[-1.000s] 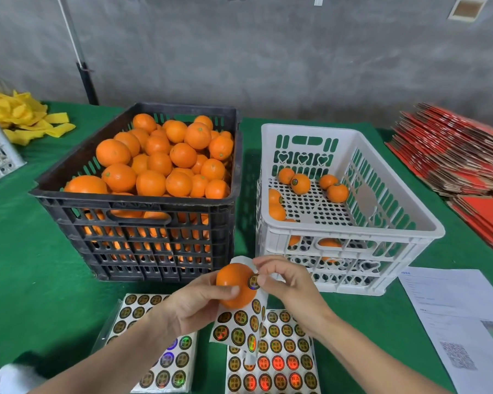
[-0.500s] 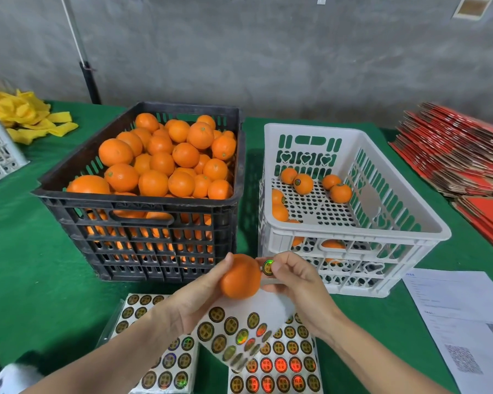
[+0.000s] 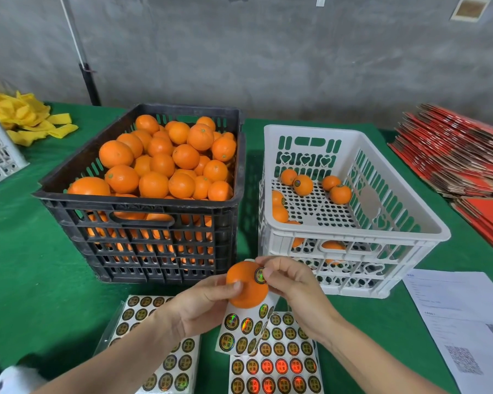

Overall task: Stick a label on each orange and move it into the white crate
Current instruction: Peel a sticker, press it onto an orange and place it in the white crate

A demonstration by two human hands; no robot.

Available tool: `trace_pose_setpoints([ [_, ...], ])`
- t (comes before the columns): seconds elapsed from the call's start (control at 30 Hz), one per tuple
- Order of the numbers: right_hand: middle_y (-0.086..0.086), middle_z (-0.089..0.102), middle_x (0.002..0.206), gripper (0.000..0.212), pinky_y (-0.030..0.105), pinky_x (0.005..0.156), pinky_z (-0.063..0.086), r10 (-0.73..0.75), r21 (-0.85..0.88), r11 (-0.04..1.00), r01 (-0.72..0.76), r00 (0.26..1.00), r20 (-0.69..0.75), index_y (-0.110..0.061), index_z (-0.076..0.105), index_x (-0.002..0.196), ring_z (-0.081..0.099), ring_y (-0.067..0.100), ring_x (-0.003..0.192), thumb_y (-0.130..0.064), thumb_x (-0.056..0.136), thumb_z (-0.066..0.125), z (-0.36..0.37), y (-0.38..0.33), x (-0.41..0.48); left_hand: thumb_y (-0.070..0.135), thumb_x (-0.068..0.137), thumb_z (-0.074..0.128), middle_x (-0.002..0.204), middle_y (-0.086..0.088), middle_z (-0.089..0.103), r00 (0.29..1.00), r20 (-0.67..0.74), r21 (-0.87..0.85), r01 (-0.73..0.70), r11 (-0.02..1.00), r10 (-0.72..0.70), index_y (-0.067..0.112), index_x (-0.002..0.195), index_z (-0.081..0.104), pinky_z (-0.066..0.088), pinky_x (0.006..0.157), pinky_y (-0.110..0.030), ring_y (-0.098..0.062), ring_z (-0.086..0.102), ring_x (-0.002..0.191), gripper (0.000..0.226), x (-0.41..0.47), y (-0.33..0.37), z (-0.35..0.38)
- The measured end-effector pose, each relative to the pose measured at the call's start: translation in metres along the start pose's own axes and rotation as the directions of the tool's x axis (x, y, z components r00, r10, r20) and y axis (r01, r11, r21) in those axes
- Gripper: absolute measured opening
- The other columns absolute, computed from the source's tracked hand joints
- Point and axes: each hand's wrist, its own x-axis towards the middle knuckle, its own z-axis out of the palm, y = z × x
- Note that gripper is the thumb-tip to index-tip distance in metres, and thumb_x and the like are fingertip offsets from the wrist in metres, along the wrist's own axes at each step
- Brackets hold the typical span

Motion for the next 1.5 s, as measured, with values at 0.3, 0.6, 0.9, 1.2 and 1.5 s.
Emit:
trace_pose_setpoints([
  [0.3, -0.011, 0.055, 0.115, 0.021, 0.018, 0.086, 0.047, -0.219, -0.356, 0.907, 0.225, 0.974, 0.057, -0.023, 0.060, 0.075, 0.051, -0.002, 0.107, -0.009, 0.091, 0.058, -0.001, 0.003, -0.005, 0.033, 0.066, 0.087, 0.130, -0.022, 0.058, 0.993, 0.100, -0.041, -0.051, 0.998, 0.055, 0.005, 0.124, 0.063, 0.049, 0.096, -0.036, -0.032, 0.058, 0.117, 0.069, -0.001, 0.002, 0.004],
  [0.6, -0.011, 0.054, 0.111, 0.008, 0.024, 0.093, 0.044, -0.477, -0.513, 0.776, 0.368, 0.874, -0.095, -0.012, 0.061, 0.080, 0.050, -0.002, 0.108, -0.006, 0.084, 0.067, 0.009, 0.013, -0.012, 0.031, 0.070, 0.084, 0.125, -0.015, 0.063, 0.987, 0.117, -0.101, -0.100, 0.990, 0.112, 0.003, 0.129, 0.054, 0.048, 0.094, -0.031, -0.026, 0.060, 0.115, 0.071, 0.003, 0.000, 0.014],
  [0.9, -0.015, 0.058, 0.120, 0.053, 0.022, 0.090, 0.048, -0.137, -0.381, 0.912, 0.154, 0.988, 0.073, -0.045, 0.046, 0.119, 0.054, 0.003, 0.109, -0.031, 0.078, 0.075, -0.014, -0.008, 0.000, 0.034, 0.067, 0.084, 0.124, -0.012, 0.065, 0.986, 0.131, -0.017, -0.102, 0.995, 0.104, 0.012, 0.121, 0.067, 0.050, 0.092, -0.029, -0.025, 0.062, 0.114, 0.062, 0.005, 0.006, 0.007],
  [1.2, -0.028, 0.051, 0.110, 0.057, 0.011, 0.080, 0.041, -0.393, -0.549, 0.722, 0.422, 0.902, 0.177, -0.050, 0.048, 0.106, 0.049, -0.012, 0.099, -0.053, 0.056, 0.075, -0.029, -0.057, 0.020, 0.064, 0.053, 0.082, 0.128, -0.020, 0.061, 0.996, -0.001, 0.050, -0.093, 0.994, 0.093, 0.009, 0.119, 0.068, 0.052, 0.092, -0.043, -0.036, 0.060, 0.116, 0.086, 0.008, 0.021, 0.016],
  [1.5, 0.007, 0.044, 0.143, 0.064, 0.031, 0.094, 0.043, 0.296, -0.991, 0.108, -0.080, 0.954, -0.045, -0.015, 0.043, 0.138, 0.047, 0.025, 0.124, -0.024, 0.081, 0.070, -0.130, -0.056, 0.157, -0.004, 0.070, 0.067, 0.116, -0.030, 0.063, 0.986, -0.096, 0.148, -0.123, 0.981, 0.138, 0.014, 0.129, 0.056, 0.050, 0.088, -0.060, -0.046, 0.064, 0.097, 0.062, 0.004, 0.041, 0.030],
])
